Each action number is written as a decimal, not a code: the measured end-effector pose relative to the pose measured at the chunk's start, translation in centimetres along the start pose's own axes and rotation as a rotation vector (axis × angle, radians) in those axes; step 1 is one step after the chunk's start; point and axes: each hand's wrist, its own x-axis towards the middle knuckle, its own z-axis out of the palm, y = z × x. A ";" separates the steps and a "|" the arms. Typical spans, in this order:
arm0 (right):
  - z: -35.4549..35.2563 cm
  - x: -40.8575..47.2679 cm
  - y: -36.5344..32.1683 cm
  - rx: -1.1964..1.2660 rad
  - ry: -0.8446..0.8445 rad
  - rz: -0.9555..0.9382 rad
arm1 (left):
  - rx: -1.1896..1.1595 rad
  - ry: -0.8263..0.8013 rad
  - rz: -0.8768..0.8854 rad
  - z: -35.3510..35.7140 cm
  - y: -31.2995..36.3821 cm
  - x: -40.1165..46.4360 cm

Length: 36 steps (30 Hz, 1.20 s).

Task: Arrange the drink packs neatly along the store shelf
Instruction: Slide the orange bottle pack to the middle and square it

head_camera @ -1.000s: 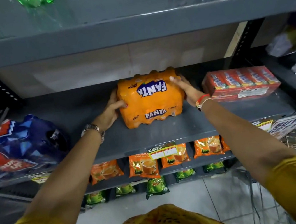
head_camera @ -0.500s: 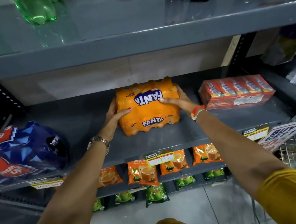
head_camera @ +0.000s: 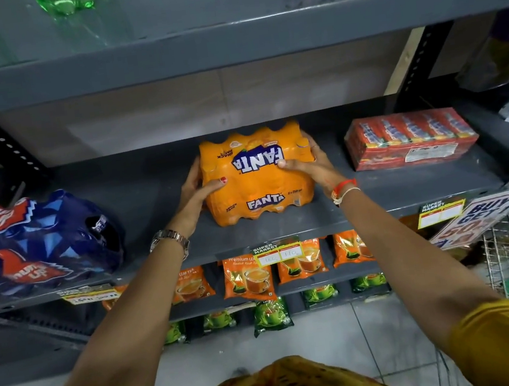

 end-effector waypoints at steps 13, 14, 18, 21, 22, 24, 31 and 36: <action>9.0 -7.2 1.9 -0.162 0.584 -0.081 | 0.446 0.597 0.055 1.8 2.3 1.6; 9.9 -7.9 2.2 -0.176 0.608 -0.097 | 0.499 0.548 0.026 1.8 2.4 2.0; 13.1 -9.7 2.9 -0.222 0.657 -0.159 | 0.263 0.268 -0.114 1.3 3.0 3.2; 16.1 -11.0 3.2 -0.268 0.609 -0.176 | 0.086 0.029 -0.188 0.2 3.4 3.6; 17.0 -11.3 3.3 -0.270 0.572 -0.181 | 0.116 -0.050 -0.222 -0.2 3.8 3.6; 18.6 -11.9 3.7 -0.271 0.465 -0.231 | 0.228 -0.192 -0.262 -0.7 5.3 3.6; 20.2 -10.2 4.5 -0.347 0.007 -0.283 | 0.803 -0.418 -0.259 0.4 11.8 5.2; 14.1 -6.7 4.3 -0.189 0.144 -0.297 | 0.868 -0.261 -0.012 0.4 10.3 5.5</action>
